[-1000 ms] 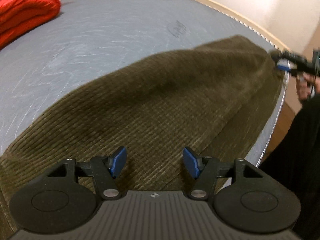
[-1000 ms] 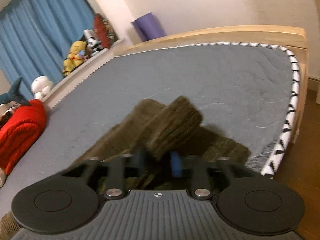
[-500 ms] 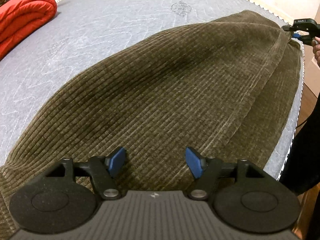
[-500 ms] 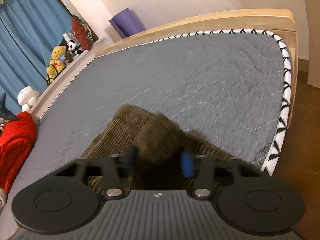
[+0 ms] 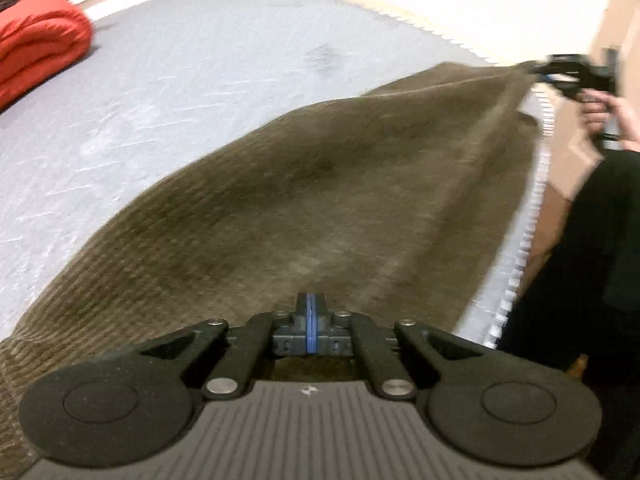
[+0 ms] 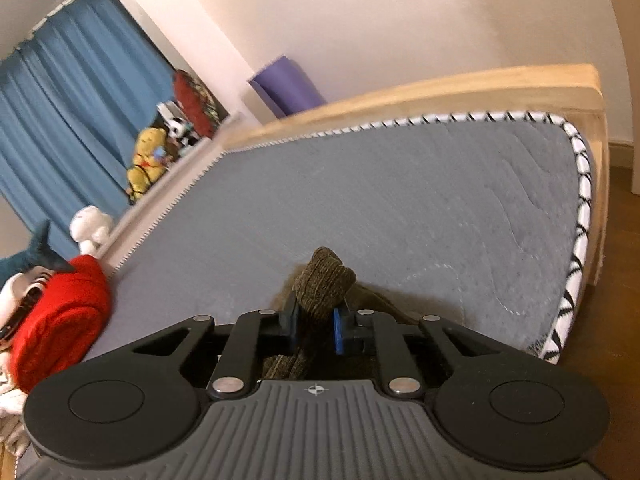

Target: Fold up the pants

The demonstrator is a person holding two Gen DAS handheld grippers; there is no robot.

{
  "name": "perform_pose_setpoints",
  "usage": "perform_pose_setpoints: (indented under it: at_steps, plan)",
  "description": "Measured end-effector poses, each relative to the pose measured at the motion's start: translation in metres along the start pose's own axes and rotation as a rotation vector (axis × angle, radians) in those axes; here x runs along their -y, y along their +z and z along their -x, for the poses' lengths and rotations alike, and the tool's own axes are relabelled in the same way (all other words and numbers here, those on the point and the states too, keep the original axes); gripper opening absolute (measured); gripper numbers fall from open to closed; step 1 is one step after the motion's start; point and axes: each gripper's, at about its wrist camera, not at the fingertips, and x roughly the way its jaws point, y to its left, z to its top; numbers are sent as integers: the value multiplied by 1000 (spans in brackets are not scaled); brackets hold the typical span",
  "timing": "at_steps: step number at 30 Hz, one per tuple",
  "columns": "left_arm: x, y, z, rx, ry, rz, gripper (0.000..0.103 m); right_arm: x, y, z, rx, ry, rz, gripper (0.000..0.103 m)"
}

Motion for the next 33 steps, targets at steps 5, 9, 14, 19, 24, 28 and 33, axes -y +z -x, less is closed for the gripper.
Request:
perform_pose_setpoints:
  at_steps: [5,9,14,19,24,28,33]
  plan:
    - [15,-17,-19,-65,51,-97,21,13,-10,-18,-81,-107,-2,28]
    - [25,-30,-38,-116,53,-179,47,31,-21,-32,-155,-125,-67,63]
    - [21,-27,-40,-114,84,-170,33,27,-19,-43,-173,-114,-61,71]
    - [16,-17,-26,-96,83,-181,8,13,-16,-60,-217,-150,8,75]
    - [10,-11,47,56,-13,-171,6,6,-6,-47,-162,-186,30,22]
    - [14,-32,68,46,-131,-211,6,8,-2,-14,-56,-128,3,20]
    - [43,-63,27,-147,-168,-345,12,40,-27,-14,-75,-247,-26,21]
